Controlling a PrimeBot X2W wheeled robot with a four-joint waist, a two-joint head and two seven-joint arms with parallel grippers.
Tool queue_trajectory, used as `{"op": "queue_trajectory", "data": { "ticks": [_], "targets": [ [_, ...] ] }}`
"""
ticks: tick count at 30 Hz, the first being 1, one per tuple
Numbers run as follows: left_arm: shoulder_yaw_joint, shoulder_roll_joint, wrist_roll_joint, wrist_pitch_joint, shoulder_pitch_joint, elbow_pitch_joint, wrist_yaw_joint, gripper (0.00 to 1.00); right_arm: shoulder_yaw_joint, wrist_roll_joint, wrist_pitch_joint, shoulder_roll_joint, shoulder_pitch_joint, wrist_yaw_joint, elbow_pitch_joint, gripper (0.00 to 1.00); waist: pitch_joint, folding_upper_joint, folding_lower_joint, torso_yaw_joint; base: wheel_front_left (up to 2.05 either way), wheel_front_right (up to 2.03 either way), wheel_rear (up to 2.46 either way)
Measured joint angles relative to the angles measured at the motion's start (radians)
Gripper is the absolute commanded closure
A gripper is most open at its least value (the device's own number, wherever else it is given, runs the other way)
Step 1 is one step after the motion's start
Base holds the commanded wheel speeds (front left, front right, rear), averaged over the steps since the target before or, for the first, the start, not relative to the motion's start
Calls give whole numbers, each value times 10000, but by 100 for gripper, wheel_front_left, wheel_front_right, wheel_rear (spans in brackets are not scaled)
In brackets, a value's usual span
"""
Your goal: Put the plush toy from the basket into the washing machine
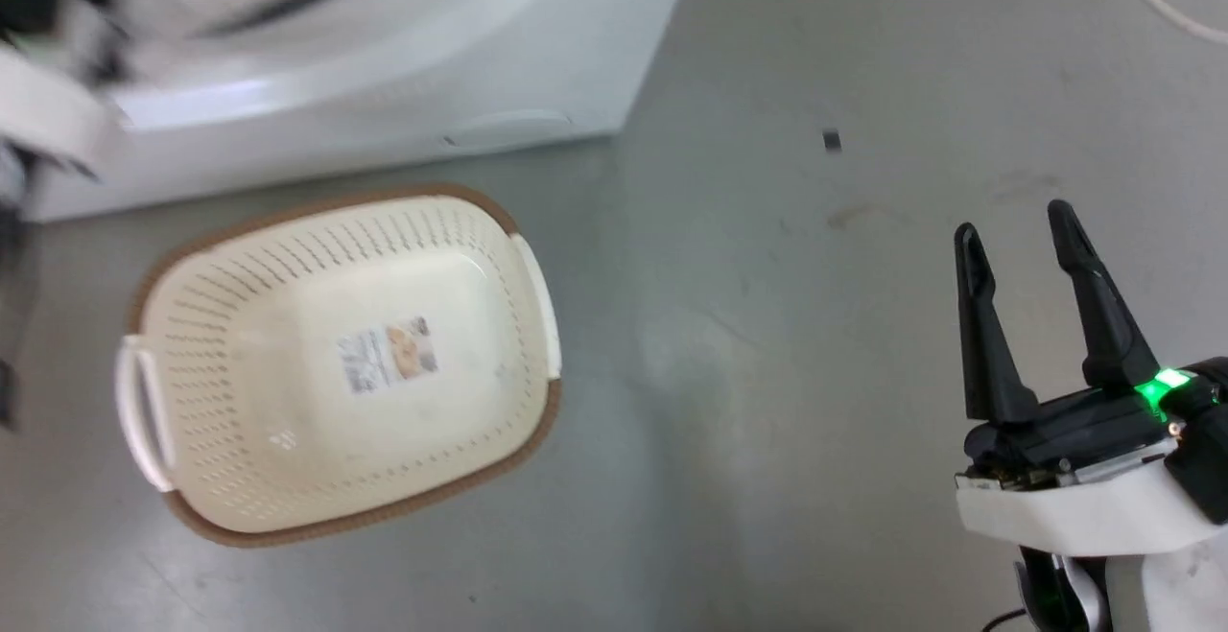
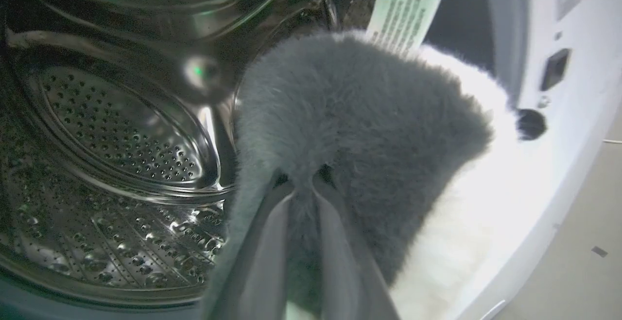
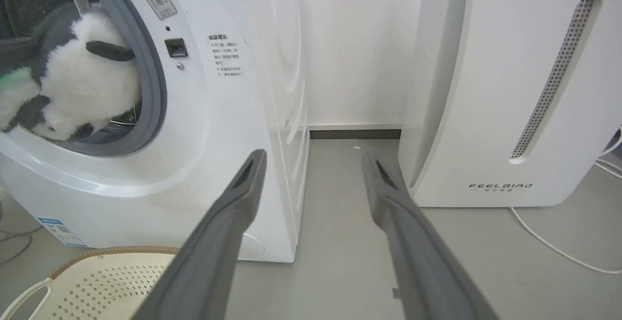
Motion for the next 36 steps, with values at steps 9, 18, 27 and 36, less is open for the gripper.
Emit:
{"op": "queue_trajectory", "data": {
  "ticks": [9,18,27,36],
  "targets": [
    [-1827,1609,-412,1289,-4042,1806,-2,100,295,445,0,0,-248,0,-56,0,1522,0,0,-738,0,0,0],
    [-3524,1988,92,1419,-7293,3674,-31,100,546,746,0,0,-408,0,-31,0,2503,0,0,-1401,0,0,0],
    [-5946,1793,-2038,2830,-8224,4798,-40,100,627,936,0,0,-502,0,-2,0,2947,0,0,-1546,0,0,0],
    [-6976,1820,-3081,1994,-8362,5319,-42,0,412,865,0,0,-733,0,119,0,2752,0,0,-1287,0,0,0]
  ]
}}
